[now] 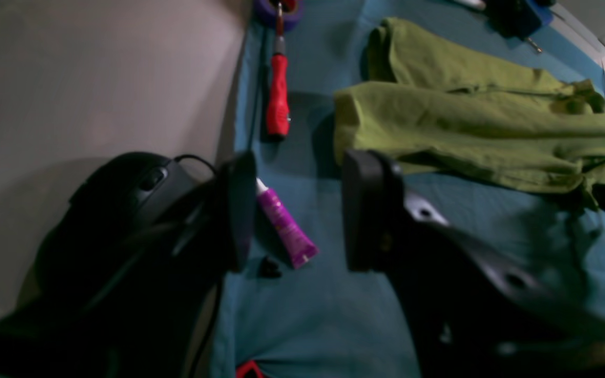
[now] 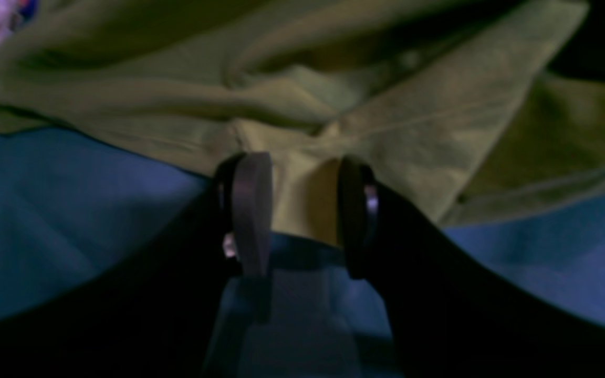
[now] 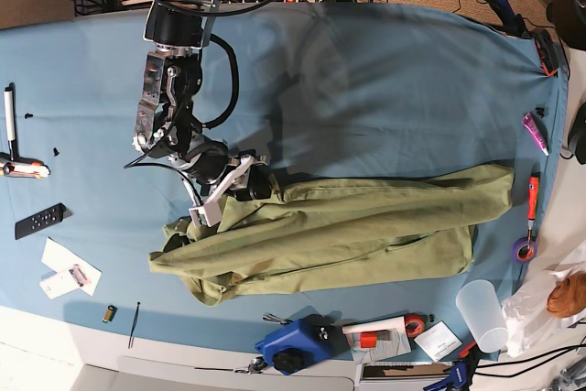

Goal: Layout the t-shirt on the table in an organized manner, then fold the t-shirt properly
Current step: 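Grasp the bunched shirt fabric with the right gripper and tug it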

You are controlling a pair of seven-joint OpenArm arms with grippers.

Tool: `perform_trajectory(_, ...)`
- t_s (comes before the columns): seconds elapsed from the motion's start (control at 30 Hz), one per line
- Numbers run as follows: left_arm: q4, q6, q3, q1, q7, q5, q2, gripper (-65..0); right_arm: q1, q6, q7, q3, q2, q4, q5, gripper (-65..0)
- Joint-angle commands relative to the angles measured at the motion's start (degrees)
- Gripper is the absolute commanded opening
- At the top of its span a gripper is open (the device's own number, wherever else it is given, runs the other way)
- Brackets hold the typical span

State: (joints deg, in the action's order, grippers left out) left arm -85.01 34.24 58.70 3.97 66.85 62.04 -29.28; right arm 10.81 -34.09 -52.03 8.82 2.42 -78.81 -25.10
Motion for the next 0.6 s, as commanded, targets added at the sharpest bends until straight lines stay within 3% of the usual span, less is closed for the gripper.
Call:
perform_trajectory(0.0, -0.87, 0.35, 0.31, -0.42, -1.29, 1.46, -1.70, -38.0, 1.38, -0.35, 1.38, -0.11, 0.00, -1.64, -1.27, -43.4)
perform_trajectory(0.17, -0.87, 0.35, 0.31, -0.44, -1.29, 1.46, -1.70, -38.0, 0.72, 0.02, 0.52, -0.09, -0.02, -6.93, -1.14, -43.4)
perform_trajectory(0.37, -0.87, 0.35, 0.31, -0.44, -1.29, 1.46, -1.70, -38.0, -4.02, 5.99, -1.09, -0.09, -0.04, -14.58, -0.26, -43.4)
perform_trajectory(0.57, -0.87, 0.35, 0.31, -0.13, -1.29, 1.49, -1.70, -38.0, -8.04, 8.35, 2.84, -0.09, -0.02, -14.47, 2.64, -43.4)
